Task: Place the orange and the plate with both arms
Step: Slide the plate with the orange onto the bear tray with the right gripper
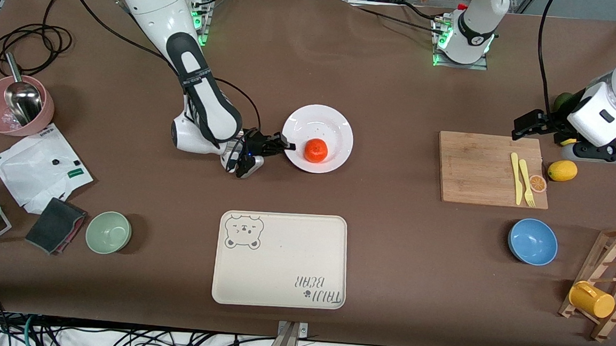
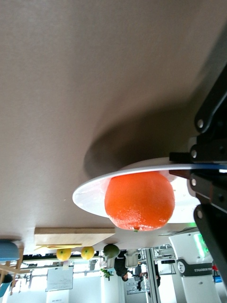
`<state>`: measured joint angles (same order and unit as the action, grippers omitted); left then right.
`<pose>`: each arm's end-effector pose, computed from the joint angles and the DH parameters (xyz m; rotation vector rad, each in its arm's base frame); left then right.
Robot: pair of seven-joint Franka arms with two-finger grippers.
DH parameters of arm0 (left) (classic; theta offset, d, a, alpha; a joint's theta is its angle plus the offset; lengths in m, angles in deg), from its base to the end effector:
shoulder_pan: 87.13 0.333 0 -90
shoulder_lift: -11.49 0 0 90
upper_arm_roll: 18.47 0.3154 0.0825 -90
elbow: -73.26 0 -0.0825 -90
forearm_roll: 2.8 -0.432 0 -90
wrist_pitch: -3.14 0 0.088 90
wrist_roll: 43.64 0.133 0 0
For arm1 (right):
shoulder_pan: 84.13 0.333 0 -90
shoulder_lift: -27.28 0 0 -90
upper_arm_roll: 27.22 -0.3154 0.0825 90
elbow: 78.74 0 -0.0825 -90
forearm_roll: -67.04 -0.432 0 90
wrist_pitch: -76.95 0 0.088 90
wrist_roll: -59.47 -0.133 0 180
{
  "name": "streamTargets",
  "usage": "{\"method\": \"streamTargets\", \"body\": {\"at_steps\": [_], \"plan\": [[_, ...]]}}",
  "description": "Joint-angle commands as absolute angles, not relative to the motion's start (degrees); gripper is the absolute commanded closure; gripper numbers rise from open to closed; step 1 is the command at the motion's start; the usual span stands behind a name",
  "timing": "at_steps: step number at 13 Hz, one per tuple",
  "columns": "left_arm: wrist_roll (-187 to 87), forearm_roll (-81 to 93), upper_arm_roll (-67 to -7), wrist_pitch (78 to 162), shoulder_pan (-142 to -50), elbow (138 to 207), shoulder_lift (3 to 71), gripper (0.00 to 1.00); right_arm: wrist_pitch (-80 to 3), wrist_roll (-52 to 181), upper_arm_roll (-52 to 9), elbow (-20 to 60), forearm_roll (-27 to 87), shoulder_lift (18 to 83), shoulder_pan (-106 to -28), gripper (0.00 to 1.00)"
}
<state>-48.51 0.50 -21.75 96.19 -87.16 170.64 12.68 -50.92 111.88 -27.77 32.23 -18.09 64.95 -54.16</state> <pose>0.6019 -0.0420 0.5232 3.0858 0.0510 -0.1548 0.5154 0.3631 0.0753 -2.1466 -0.2452 0.1113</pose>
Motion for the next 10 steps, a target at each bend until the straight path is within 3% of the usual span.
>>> {"method": "streamTargets", "body": {"at_steps": [1,10], "plan": [[-47.95,-0.42,-21.99,94.55,-87.13,169.59,12.72,0.00,-50.14,111.50,-27.57,30.77,-19.88,64.54,-55.03,1.00],[-47.95,-0.34,-21.99,94.46,-87.22,169.42,12.81,0.00,-50.23,102.53,-27.48,15.49,-19.62,67.26,-61.80,1.00]]}}
